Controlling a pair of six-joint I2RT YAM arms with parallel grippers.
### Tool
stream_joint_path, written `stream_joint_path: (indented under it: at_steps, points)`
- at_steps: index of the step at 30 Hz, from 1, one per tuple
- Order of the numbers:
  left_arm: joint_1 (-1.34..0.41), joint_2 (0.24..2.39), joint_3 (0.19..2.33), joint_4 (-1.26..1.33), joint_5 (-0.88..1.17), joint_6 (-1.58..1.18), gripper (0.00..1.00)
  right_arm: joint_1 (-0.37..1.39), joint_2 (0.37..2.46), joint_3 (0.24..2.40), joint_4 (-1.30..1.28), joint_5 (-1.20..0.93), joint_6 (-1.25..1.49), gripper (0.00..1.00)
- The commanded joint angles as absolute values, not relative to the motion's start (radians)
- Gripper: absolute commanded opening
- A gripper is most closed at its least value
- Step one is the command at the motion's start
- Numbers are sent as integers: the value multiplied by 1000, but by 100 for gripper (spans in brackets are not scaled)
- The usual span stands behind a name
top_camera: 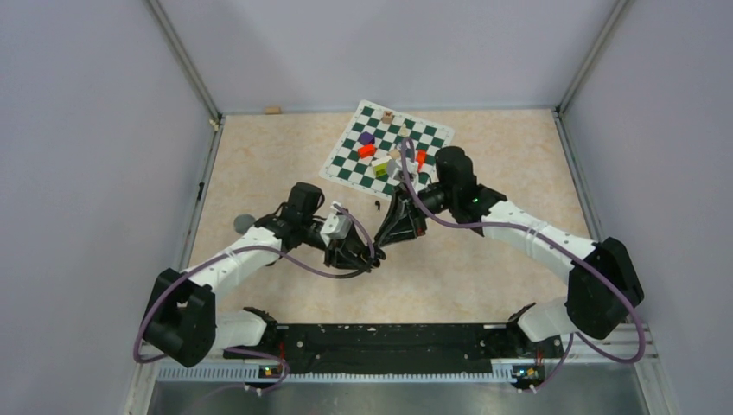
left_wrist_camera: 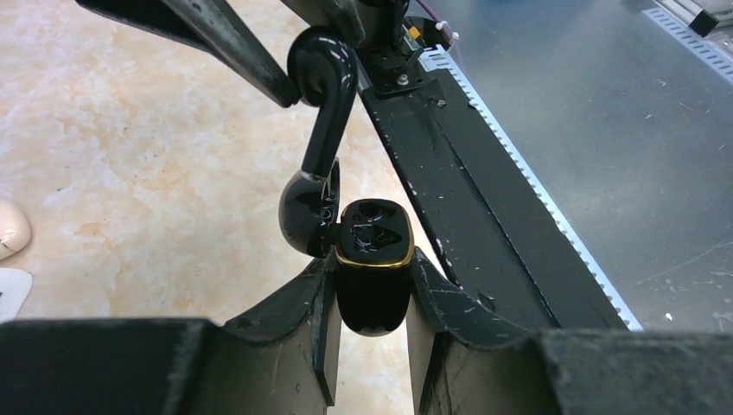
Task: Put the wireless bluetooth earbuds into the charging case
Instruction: Place the earbud in the charging case.
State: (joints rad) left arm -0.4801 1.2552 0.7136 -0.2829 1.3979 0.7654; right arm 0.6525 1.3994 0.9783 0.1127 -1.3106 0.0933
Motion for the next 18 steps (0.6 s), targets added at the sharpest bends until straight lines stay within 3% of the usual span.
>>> stream_joint_path:
  at_steps: [1, 3, 6, 8, 18]
  points:
    - [-485, 1260, 757, -205, 1410, 692, 0, 669, 1422, 1064, 43, -1314, 31, 4]
    - [-485, 1248, 722, -51, 1382, 552, 0, 670, 1425, 1071, 17, -1304, 13, 4]
    - [-482, 1238, 617, 419, 1283, 144, 0, 669, 1423, 1081, 2, -1298, 6, 4]
    - [-473, 1245, 570, 630, 1265, 12, 0, 669, 1421, 1093, -36, -1295, 6, 4]
    - [-471, 1256, 437, 1104, 1229, -242, 0, 668, 1422, 1202, -225, -1236, -120, 4]
